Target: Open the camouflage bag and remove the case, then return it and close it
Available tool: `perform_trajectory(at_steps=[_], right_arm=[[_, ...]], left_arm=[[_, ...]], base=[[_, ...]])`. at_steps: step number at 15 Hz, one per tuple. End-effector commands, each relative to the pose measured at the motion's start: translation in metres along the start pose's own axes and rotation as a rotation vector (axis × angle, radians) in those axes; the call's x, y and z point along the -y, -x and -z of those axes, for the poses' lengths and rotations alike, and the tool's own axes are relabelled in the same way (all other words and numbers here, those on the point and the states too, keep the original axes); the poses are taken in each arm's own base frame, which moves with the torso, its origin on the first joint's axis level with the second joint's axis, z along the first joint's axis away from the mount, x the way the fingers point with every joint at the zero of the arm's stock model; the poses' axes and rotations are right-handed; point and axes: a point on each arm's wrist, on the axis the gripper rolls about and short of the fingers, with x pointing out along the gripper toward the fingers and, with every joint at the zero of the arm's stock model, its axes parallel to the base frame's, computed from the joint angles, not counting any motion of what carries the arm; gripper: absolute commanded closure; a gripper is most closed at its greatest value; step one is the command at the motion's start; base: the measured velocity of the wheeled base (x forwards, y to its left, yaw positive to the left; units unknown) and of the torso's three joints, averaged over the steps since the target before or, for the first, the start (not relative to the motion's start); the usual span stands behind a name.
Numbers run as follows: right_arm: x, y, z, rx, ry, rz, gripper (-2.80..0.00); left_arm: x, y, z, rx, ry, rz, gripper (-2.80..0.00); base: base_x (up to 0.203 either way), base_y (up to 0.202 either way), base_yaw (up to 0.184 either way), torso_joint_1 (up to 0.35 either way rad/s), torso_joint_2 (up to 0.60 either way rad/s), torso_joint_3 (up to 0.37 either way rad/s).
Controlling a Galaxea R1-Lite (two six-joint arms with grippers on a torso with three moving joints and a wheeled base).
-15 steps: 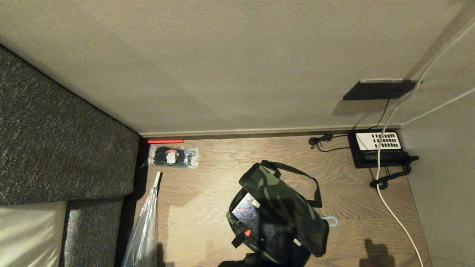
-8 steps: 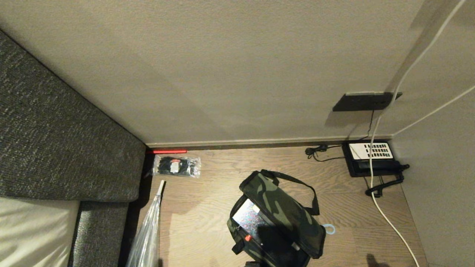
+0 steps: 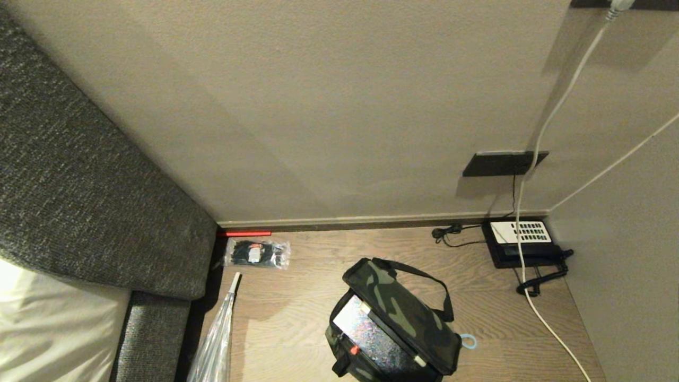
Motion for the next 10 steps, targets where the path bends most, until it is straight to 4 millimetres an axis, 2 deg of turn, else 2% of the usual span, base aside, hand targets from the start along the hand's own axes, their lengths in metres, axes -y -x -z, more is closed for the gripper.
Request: perform_trajectory(at_steps=[1,10], right_arm=[[0.0,-0.0002,0.0001,-0.004,-0.003,-0.001,0.0],[0.0,-0.0002,0.0001,-0.004,-0.001,-0.001,0.0]], left_arm=[[0.0,-0.0001,0.0009,-0.001,0.002,-0.001,0.0],[0.0,-0.0002,0.0008,-0.002,0.002,-0.001,0.0]], base=[[0.0,0.0,0.0,0.005,0.0,0.204],[0.0,0.0,0.0,0.003,0.0,0.206]])
